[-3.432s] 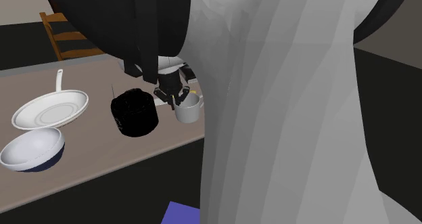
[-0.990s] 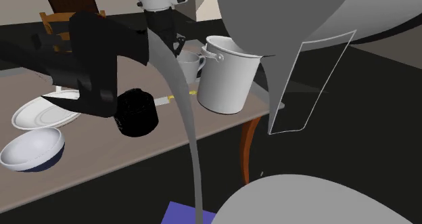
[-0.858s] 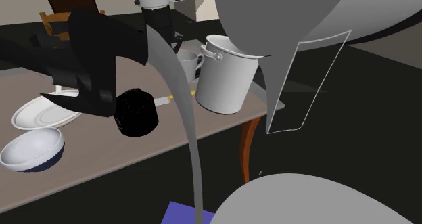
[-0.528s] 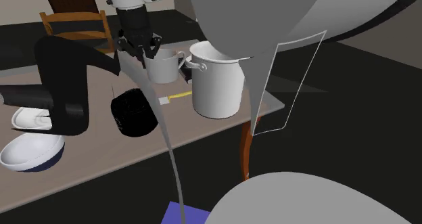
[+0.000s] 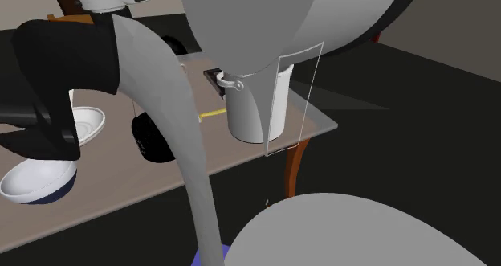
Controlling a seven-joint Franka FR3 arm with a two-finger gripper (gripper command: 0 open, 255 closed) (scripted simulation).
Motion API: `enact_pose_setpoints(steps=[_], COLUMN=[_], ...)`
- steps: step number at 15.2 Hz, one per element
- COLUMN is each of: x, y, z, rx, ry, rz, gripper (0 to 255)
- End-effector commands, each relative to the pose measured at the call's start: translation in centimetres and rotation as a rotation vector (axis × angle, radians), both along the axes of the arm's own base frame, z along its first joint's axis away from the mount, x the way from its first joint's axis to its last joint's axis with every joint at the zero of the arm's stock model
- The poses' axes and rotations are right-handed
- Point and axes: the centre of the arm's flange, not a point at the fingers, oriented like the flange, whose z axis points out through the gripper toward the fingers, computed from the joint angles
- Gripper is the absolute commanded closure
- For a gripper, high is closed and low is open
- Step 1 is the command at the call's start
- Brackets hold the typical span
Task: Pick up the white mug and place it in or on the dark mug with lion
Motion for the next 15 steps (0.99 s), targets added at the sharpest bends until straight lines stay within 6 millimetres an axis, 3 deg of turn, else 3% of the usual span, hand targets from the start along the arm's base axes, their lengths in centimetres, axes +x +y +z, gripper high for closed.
enact_pose_setpoints(steps=[1,13,15], x=[-0.3,-0.3,-0.3], y=[0.5,0.5,0.5], z=[-0.8,-7.3,-7.3], rx=[0.000,0.000,0.000], ry=[0.000,0.000,0.000], rz=[-0.001,-0.001,-0.001], gripper=[255,255,255])
